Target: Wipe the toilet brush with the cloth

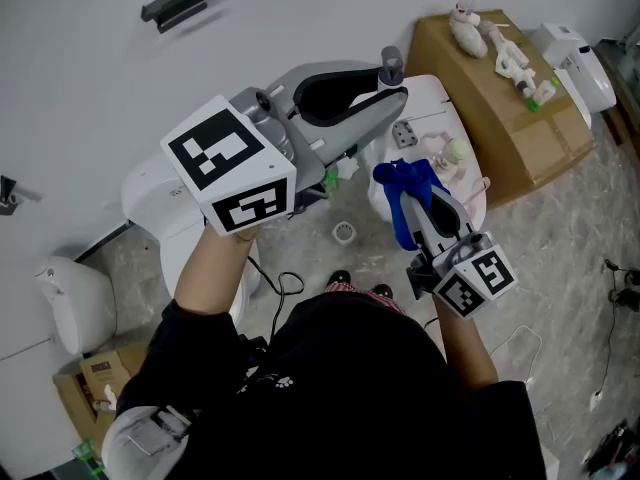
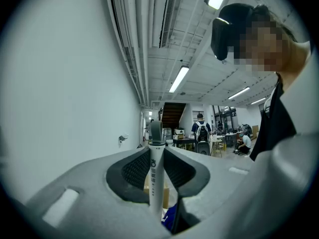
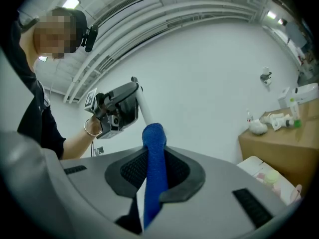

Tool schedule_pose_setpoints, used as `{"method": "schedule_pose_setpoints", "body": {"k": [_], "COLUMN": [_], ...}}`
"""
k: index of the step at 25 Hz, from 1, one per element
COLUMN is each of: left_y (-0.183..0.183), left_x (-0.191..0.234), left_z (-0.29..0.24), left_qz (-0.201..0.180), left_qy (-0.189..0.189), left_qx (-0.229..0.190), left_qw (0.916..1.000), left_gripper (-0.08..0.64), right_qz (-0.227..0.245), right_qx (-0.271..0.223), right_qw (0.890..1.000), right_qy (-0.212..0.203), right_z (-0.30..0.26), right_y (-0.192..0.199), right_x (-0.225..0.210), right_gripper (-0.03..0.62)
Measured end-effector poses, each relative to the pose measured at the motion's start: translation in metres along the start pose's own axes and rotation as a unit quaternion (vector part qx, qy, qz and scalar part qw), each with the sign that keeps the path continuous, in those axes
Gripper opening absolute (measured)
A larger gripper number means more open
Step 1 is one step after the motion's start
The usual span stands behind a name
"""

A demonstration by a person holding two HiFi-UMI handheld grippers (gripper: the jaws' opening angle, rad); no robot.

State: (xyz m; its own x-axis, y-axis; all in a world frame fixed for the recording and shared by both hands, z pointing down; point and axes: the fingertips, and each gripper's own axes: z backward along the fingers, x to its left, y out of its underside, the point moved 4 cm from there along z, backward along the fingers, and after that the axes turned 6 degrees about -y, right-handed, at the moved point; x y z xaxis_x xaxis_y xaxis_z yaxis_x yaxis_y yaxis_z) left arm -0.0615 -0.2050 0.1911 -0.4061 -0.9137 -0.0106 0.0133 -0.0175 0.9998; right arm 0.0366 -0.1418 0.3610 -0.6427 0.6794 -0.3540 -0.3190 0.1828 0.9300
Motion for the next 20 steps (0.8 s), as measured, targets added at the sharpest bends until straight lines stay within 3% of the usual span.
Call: {"method": "schedule_pose_setpoints", "body": {"k": [6, 11, 20], "left_y": [0.019, 0.043, 0.091], "left_x": [-0.004, -0.014, -0.014], "left_z": [0.011, 0.016, 0.046], "left_qz": [-0.006, -0.016, 0.029], "left_qy": [-0.009, 0.008, -0.006], "left_qx": [0.008, 0.021, 0.057], "left_qw": [0.9999, 0.9996, 0.998], "left_gripper": [0.091, 0.091, 0.091], "right_qz": [0.022, 0.038, 0.056], "right_qx": [-0.005, -0.019, -0.027], "right_qw": [1.0, 0.999, 0.998], "right_qy": [0.016, 0.028, 0.031], "right_z": [0.011, 0.021, 0.024], "right_y": [-0.009, -0.024, -0.032], "right_x": [-0.002, -0.007, 0.003], "right_gripper": [0.064, 0.064, 0.064]}}
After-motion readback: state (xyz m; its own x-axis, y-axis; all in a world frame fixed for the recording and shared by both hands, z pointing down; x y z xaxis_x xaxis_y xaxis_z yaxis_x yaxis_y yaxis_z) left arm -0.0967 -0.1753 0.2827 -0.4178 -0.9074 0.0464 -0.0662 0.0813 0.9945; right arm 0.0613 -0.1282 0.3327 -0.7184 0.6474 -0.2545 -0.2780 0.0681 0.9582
